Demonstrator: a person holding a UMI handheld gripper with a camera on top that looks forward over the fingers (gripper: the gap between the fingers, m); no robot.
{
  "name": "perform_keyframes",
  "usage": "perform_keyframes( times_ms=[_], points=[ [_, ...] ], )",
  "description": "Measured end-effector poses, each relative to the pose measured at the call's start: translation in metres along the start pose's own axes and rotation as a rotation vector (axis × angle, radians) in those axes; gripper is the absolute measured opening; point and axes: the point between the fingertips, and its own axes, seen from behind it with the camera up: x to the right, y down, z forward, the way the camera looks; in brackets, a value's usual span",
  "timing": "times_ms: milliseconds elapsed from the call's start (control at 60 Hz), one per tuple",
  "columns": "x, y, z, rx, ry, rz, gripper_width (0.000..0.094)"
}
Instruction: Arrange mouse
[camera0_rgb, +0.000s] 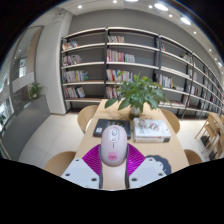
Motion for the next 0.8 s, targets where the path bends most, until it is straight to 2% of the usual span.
perform_keyframes(
  times_ms=[83, 167, 183, 233, 250, 350, 433, 533, 667, 683, 800],
  points=[
    [0.070, -0.052, 0.014, 0.070, 0.047, 0.000, 0.0293],
    [0.138, -0.059, 0.041, 0.061, 0.080, 0.019, 0.0293],
    [0.139, -0.038, 0.042, 0.059, 0.093, 0.020, 0.0293],
    [0.184, -0.029, 0.062, 0.011, 0.112, 0.031, 0.0293],
    [0.186, -0.006, 0.071, -0.003, 0.117, 0.041, 0.0293],
    [0.232, 0.053, 0.099, -0.127, 0.112, 0.081, 0.0294],
    [0.240, 0.121, 0.113, -0.241, 0.088, 0.086, 0.0293],
    [0.238, 0.175, 0.125, -0.334, 0.051, 0.100, 0.0294],
    [0.229, 0.217, 0.132, -0.411, 0.019, 0.101, 0.0309],
    [0.229, 0.216, 0.136, -0.382, 0.020, 0.108, 0.0318],
    [0.229, 0.217, 0.138, -0.388, 0.015, 0.121, 0.0408]
  ],
)
